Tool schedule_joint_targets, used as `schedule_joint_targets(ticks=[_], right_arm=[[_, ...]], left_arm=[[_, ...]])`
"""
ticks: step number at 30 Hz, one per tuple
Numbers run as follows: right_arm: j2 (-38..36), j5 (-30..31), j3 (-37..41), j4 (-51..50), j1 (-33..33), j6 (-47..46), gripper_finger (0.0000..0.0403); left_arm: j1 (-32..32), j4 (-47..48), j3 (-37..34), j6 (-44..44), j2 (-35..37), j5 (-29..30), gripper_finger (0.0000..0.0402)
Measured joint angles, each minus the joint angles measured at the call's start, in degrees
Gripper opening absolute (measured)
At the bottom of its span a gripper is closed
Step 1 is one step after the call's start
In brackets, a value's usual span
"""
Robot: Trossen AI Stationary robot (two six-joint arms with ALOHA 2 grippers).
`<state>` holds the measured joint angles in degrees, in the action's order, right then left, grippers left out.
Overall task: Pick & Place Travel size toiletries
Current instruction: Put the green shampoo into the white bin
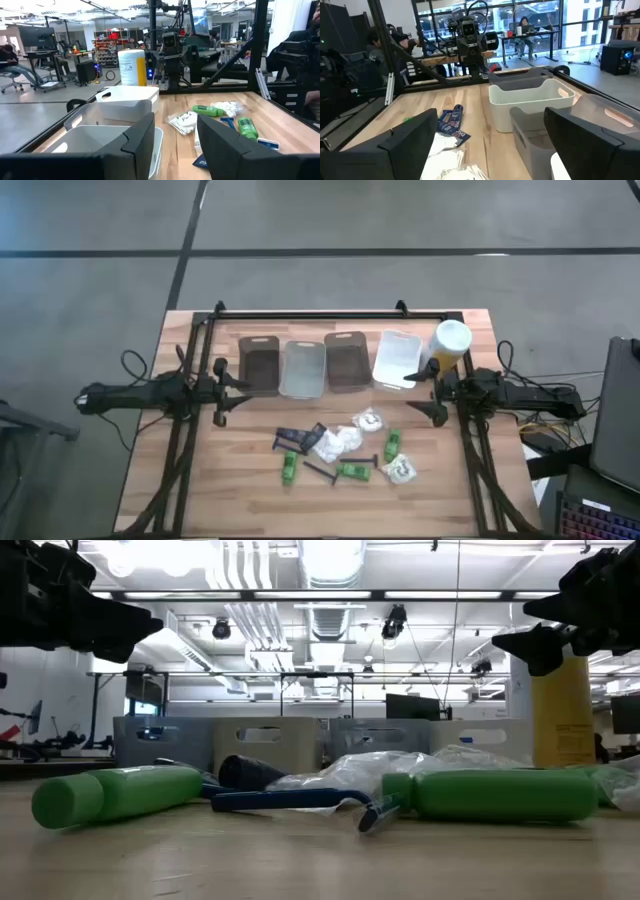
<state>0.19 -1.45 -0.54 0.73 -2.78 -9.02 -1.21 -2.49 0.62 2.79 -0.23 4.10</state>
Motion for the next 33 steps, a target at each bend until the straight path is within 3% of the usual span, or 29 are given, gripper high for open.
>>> schedule_joint_targets(ticks=[20,26,29,33], right_arm=[[0.0,-0.05,0.0,0.88,0.01,2.53,0.0364],[0.02,-0.08,0.0,5.6,0.14,-16.4,0.0364],[-0.03,-1.81,-0.04,8.12,0.41,-36.93,0.0364],[0.69,2.38,0.0,8.0,0.37,-47.05,0.0364]], left_arm=[[0.0,0.01,0.0,0.01,0.0,0.0,0.0155],[0.02,0.01,0.0,0.02,0.0,0.0,0.0155],[0.0,0.0,0.0,0.0,0.0,0.01,0.0155],[0.0,0.01,0.0,0.0,0.0,0.0,0.0155]])
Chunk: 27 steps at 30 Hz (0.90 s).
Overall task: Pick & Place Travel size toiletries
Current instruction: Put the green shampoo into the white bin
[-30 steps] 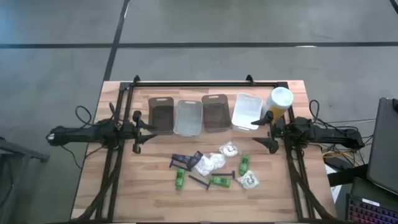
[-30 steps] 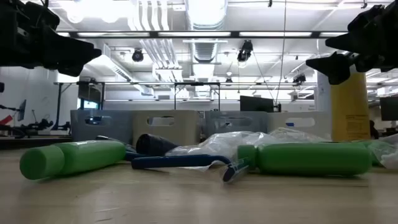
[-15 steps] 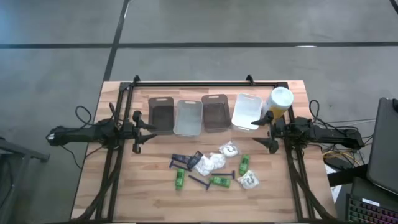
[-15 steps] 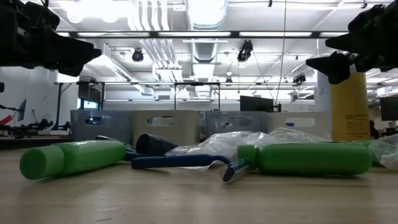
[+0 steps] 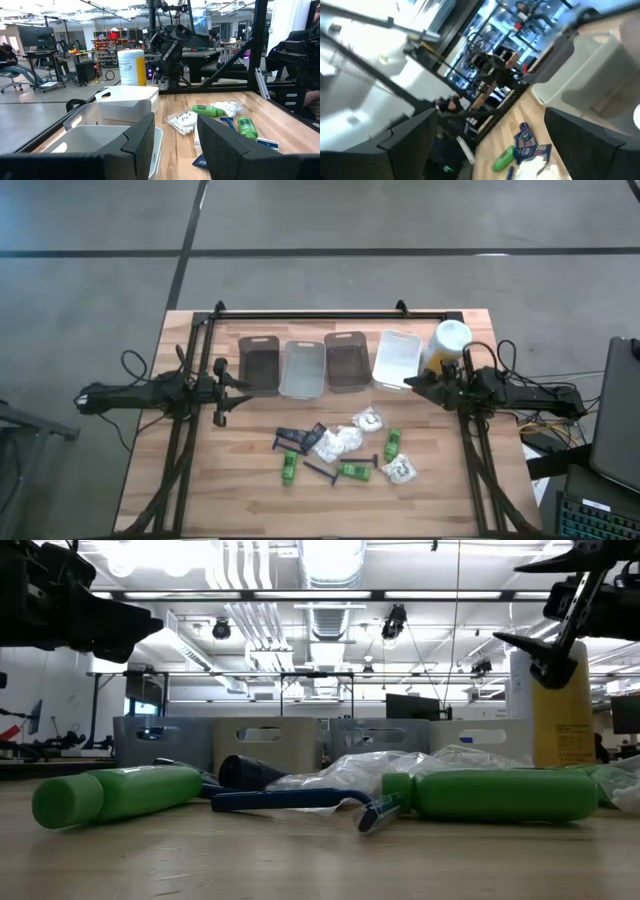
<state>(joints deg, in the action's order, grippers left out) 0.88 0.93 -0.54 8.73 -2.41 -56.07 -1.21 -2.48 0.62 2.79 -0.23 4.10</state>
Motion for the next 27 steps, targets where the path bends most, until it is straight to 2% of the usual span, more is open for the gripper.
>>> schedule_joint_targets(ticks=[4,9,14,19,22,27], right_arm=[[-0.03,2.21,-0.02,0.39,0.01,-5.68,0.0364],[2.36,0.33,-0.02,1.16,2.04,-15.43,0.0364],[6.37,0.64,-0.01,7.03,4.47,-22.42,0.0364],[11.17,-0.41,-0.02,11.14,7.57,-27.84,0.0364],[14.93,-2.77,-0.02,11.03,10.1,-32.46,0.0364],[23.39,-2.89,-2.8,7.6,17.33,-38.12,0.0364]], left_arm=[[0.0,0.05,0.0,0.0,0.0,0.01,0.0155],[0.02,0.07,0.0,0.0,0.0,0.0,0.0155],[0.02,0.11,0.0,0.01,0.0,0.0,0.0155],[0.0,0.13,0.0,0.0,0.0,0.0,0.0155],[0.01,0.13,-0.01,0.0,0.0,0.0,0.0155],[0.0,0.15,0.0,0.0,0.0,0.02,0.0155]])
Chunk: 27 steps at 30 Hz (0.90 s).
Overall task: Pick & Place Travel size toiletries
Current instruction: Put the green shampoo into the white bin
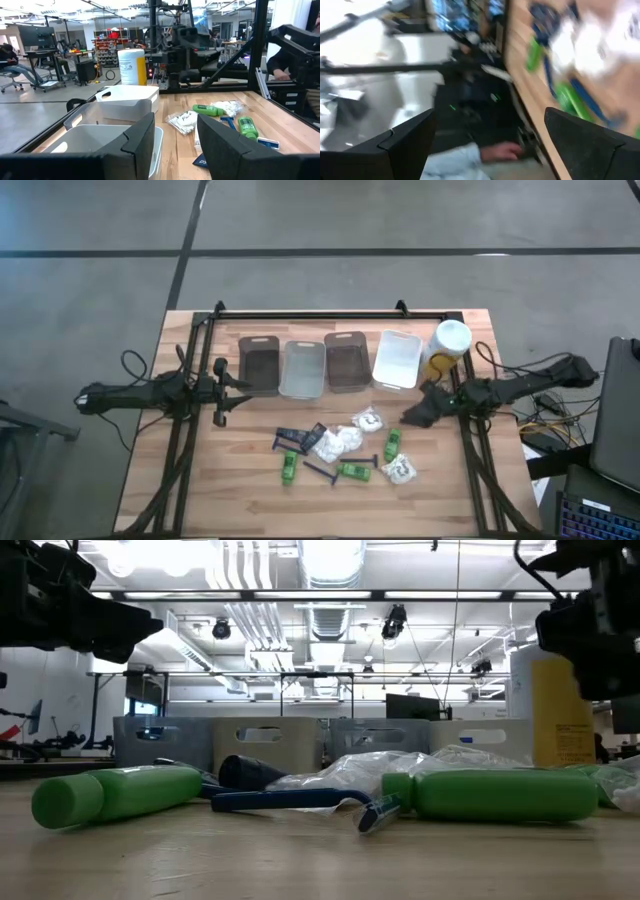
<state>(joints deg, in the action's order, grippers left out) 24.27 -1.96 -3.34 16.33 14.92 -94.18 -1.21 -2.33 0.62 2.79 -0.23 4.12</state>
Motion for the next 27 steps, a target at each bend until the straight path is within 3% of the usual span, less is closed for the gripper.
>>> schedule_joint_targets(ticks=[6,13,22,27], right_arm=[[11.38,0.92,-11.44,-19.06,7.5,-0.44,0.0364],[22.78,5.8,-25.0,-46.06,8.87,-1.8,0.0364],[40.68,5.2,-32.1,-44.87,8.85,-2.48,0.0364],[50.59,5.18,-37.61,-49.13,9.13,-12.41,0.0364]], left_arm=[[0.01,0.02,0.0,0.0,0.0,-0.01,0.0155],[0.0,0.02,0.0,0.0,0.0,-0.01,0.0155],[0.0,0.29,0.0,0.0,0.0,-0.01,0.0155],[0.0,0.33,0.0,0.0,0.0,-0.02,0.0155]])
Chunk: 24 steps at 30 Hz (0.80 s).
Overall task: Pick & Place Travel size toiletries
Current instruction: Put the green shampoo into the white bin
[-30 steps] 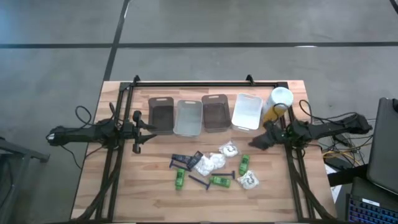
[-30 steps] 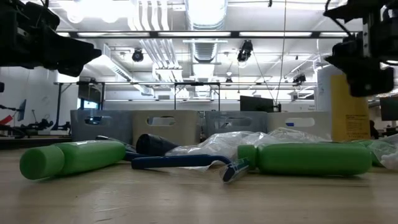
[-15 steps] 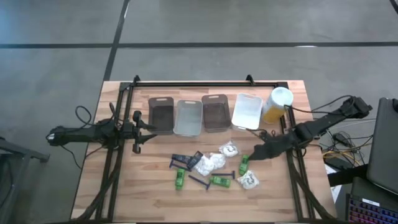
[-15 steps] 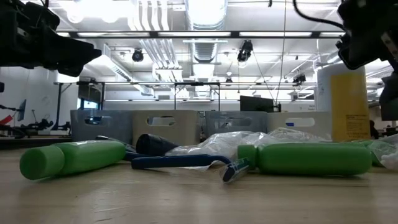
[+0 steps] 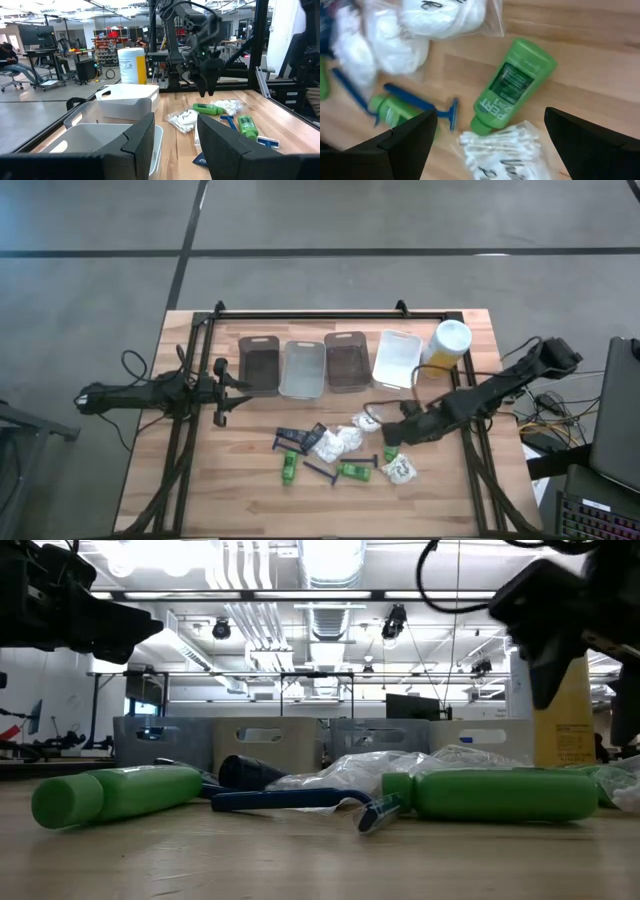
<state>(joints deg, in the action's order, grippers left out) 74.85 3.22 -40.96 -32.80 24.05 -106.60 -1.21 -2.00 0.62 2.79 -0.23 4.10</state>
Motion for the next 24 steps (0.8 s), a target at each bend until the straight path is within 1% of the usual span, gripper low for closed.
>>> schedule_joint_targets(ticks=[4,7,10,13,15,19,24], right_arm=[[8.25,-0.12,-4.92,-0.55,-0.02,-2.7,0.0364],[14.34,-1.84,-7.92,-4.42,-0.04,-5.24,0.0364],[18.7,-1.93,-11.78,-8.99,0.08,-7.93,0.0364],[21.81,-1.5,-14.78,-11.69,-0.27,-8.81,0.0364],[23.69,-0.17,-16.12,-11.93,-0.57,-8.74,0.0364],[26.71,0.16,-16.85,-12.32,-0.89,-8.57,0.0364],[27.33,0.3,-16.36,-12.94,-0.85,-8.14,0.0363]], left_arm=[[0.0,0.02,0.0,0.0,0.0,0.01,0.0155],[0.0,0.07,0.0,0.0,0.0,0.0,0.0155],[0.0,0.11,0.0,0.0,0.0,0.0,0.0155],[0.01,0.15,-0.01,0.0,0.0,0.0,0.0155],[0.0,0.17,0.0,0.0,0.0,-0.02,0.0155],[0.0,0.19,0.0,0.0,0.0,-0.02,0.0155],[0.0,0.29,0.0,0.02,-0.08,-0.05,0.0155]])
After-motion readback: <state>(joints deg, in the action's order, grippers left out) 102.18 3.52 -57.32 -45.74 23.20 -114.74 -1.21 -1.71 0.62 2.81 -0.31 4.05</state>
